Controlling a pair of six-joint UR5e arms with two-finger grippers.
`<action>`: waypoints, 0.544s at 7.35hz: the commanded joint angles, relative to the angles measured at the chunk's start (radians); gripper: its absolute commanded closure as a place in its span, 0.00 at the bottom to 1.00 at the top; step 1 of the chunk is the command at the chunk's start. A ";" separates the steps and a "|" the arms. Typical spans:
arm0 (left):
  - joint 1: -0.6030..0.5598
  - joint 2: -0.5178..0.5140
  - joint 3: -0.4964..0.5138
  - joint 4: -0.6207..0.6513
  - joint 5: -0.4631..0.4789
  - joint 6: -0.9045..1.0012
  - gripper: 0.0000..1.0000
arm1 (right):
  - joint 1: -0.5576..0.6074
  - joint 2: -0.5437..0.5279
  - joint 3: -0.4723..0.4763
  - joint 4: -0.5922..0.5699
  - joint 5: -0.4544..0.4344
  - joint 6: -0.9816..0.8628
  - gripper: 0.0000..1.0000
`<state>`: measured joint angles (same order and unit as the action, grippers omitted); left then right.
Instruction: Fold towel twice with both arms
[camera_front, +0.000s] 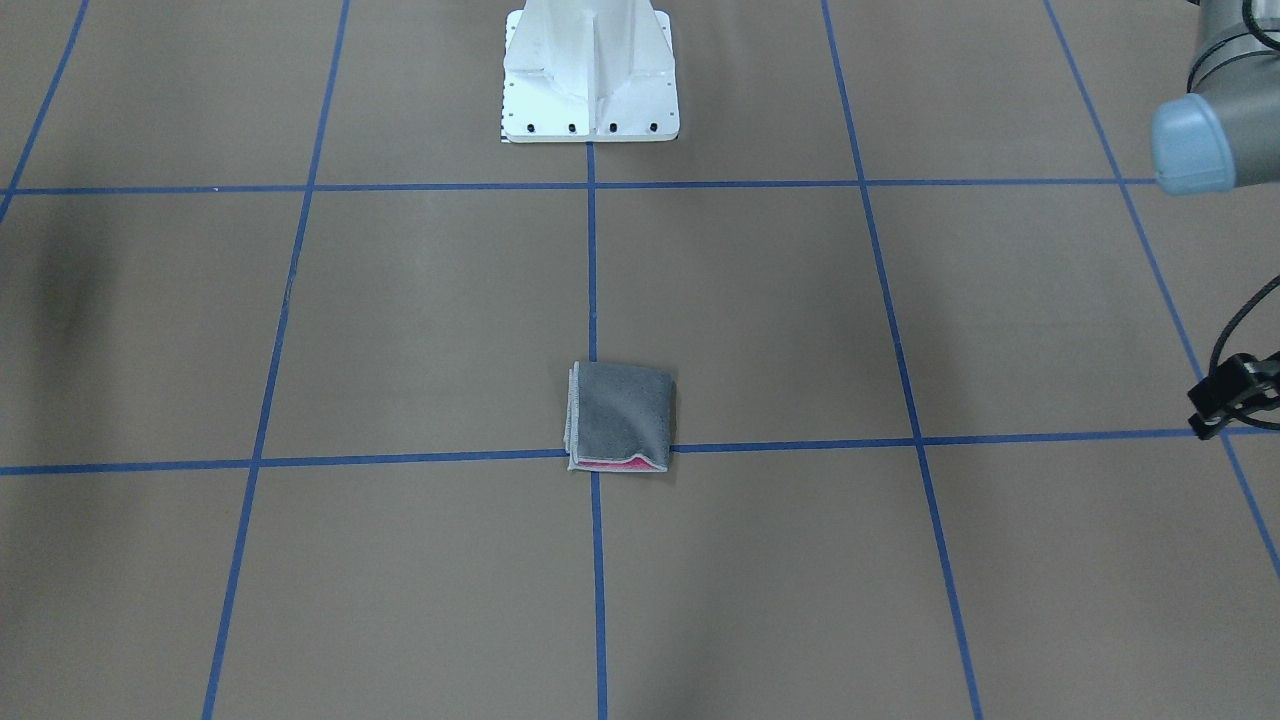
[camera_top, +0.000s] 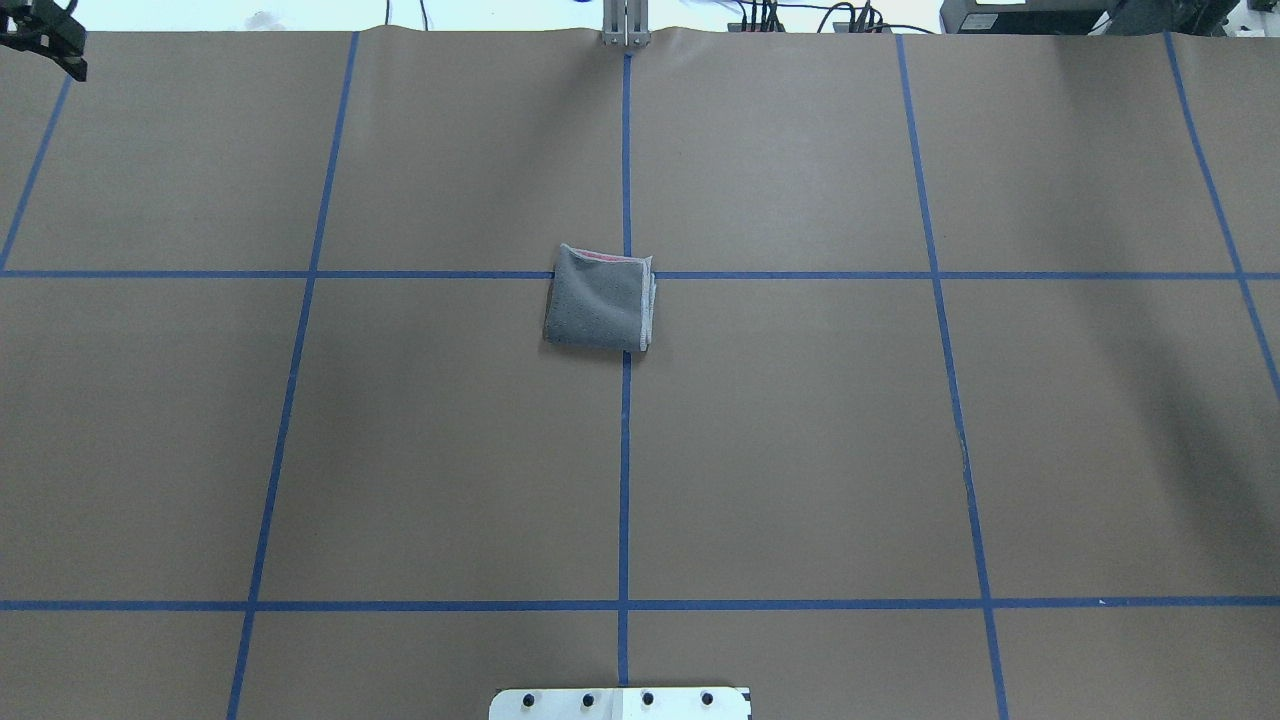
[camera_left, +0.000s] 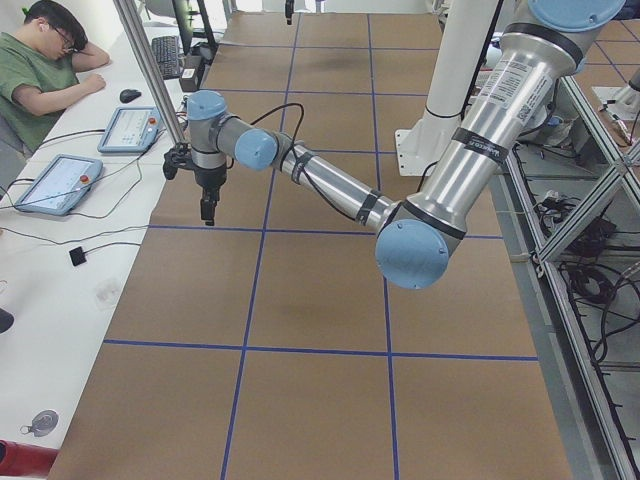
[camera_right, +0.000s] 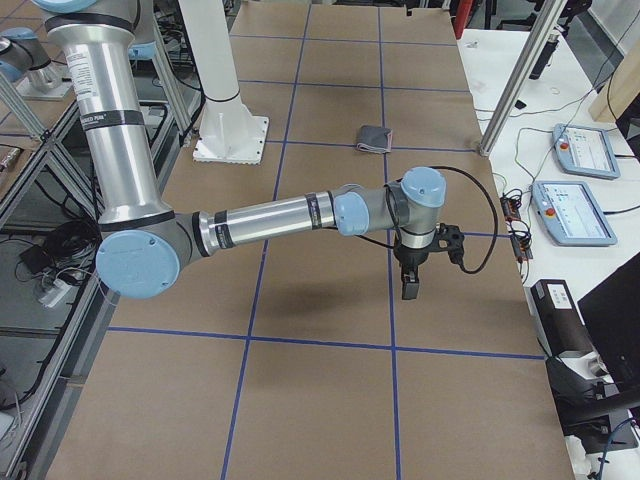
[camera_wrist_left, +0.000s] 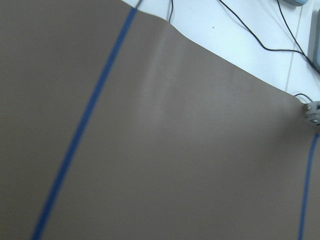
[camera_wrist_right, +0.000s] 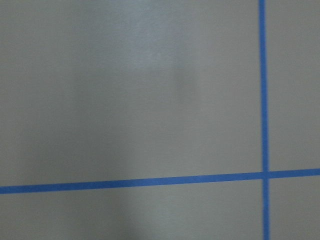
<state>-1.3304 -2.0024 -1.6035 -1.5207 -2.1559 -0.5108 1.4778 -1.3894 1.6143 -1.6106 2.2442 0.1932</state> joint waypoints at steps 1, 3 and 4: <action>-0.148 0.068 0.026 0.005 -0.097 0.370 0.00 | 0.111 -0.029 0.007 -0.069 0.069 -0.115 0.01; -0.231 0.100 0.049 -0.001 -0.102 0.492 0.00 | 0.108 -0.071 0.003 0.027 0.057 -0.119 0.01; -0.231 0.156 0.045 -0.016 -0.104 0.492 0.00 | 0.105 -0.113 -0.048 0.122 0.057 -0.118 0.01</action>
<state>-1.5427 -1.9011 -1.5607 -1.5231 -2.2545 -0.0507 1.5837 -1.4562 1.6089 -1.5861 2.3010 0.0785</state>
